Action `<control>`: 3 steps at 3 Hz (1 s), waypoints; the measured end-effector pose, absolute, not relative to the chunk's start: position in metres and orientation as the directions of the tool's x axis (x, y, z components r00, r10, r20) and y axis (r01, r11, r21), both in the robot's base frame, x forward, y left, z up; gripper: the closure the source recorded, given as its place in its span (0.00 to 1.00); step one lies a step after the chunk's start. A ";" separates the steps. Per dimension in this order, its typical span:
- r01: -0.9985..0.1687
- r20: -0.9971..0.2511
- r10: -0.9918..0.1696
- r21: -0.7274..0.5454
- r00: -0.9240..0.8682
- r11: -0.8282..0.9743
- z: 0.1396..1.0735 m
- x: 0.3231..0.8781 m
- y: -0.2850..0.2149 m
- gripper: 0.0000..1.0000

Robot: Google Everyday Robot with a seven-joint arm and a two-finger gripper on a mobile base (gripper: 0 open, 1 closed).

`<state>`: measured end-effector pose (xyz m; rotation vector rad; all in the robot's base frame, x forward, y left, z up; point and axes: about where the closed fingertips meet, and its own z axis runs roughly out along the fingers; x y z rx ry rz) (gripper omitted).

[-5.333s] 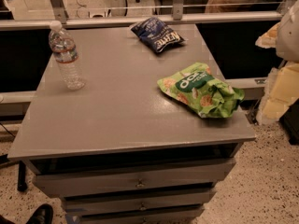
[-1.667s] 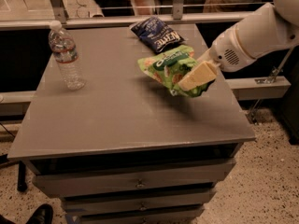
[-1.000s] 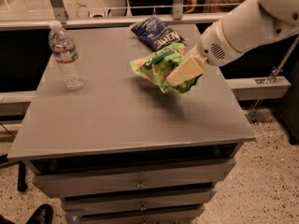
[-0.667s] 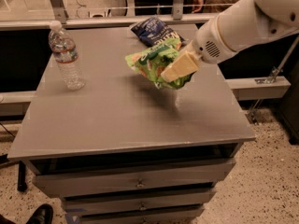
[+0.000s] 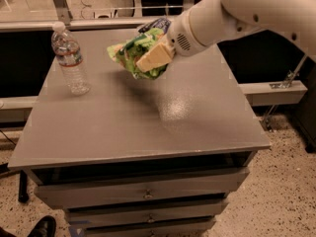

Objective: Move green rice chip bag near water bottle

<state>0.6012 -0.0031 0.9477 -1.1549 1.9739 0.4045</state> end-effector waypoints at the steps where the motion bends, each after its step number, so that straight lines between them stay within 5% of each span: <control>1: -0.830 -0.786 -0.562 -0.117 -0.258 0.545 0.940 0.625 0.026 1.00; 3: -0.832 -0.816 -0.518 -0.084 -0.258 0.548 0.924 0.652 0.074 1.00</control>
Offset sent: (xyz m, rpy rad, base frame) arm 0.0671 0.0818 -0.0275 0.0846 -0.0257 -0.0250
